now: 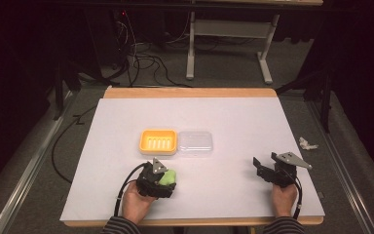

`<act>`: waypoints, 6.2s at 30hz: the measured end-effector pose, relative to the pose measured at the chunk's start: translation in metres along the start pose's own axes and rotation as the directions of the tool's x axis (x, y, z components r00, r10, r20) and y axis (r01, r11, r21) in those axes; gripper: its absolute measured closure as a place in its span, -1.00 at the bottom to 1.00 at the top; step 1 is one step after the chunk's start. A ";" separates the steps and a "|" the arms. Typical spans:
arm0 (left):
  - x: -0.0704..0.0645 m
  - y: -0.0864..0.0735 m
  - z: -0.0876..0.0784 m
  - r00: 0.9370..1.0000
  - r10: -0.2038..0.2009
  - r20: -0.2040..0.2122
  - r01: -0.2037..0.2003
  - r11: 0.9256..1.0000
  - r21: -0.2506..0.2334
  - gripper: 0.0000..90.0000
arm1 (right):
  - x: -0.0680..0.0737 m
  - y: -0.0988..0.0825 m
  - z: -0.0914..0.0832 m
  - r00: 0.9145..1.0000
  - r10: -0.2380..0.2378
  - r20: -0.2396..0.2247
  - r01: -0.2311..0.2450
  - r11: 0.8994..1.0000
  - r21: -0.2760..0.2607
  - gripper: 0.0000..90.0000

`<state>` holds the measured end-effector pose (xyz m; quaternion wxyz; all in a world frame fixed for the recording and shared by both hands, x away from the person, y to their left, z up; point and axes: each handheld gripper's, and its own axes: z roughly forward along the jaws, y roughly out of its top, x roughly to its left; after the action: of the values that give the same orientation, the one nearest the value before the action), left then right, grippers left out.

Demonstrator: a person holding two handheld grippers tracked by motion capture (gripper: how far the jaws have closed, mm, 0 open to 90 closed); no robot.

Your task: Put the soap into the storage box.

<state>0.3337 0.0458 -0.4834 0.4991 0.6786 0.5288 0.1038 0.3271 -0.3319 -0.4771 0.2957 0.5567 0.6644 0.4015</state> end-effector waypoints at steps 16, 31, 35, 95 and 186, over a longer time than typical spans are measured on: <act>-0.002 0.016 -0.010 0.997 -0.055 0.047 0.055 0.998 -0.003 -0.39 | -0.001 0.000 -0.001 1.000 0.001 -0.004 -0.001 1.000 -0.008 -0.48; 0.001 0.040 -0.019 0.996 -0.063 0.062 0.065 0.997 -0.037 -0.39 | 0.000 0.000 -0.001 1.000 0.000 -0.001 0.000 1.000 -0.007 -0.48; 0.003 0.045 -0.020 0.995 -0.072 0.062 0.075 0.996 -0.043 -0.39 | 0.000 0.000 -0.001 1.000 -0.004 0.000 0.004 1.000 -0.008 -0.48; 0.058 0.104 0.049 0.975 -0.148 -0.164 0.126 0.982 -0.140 -0.39 | 0.000 0.000 -0.001 1.000 0.006 -0.004 -0.006 1.000 -0.004 -0.48; 0.041 0.111 -0.015 0.988 -0.147 -0.040 0.130 0.950 -0.285 -0.46 | 0.001 0.000 -0.001 1.000 -0.006 -0.002 0.006 1.000 -0.003 -0.48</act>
<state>0.4089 0.0948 -0.4046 0.5805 0.5583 0.5698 0.1633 0.3261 -0.3315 -0.4770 0.2971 0.5540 0.6656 0.4024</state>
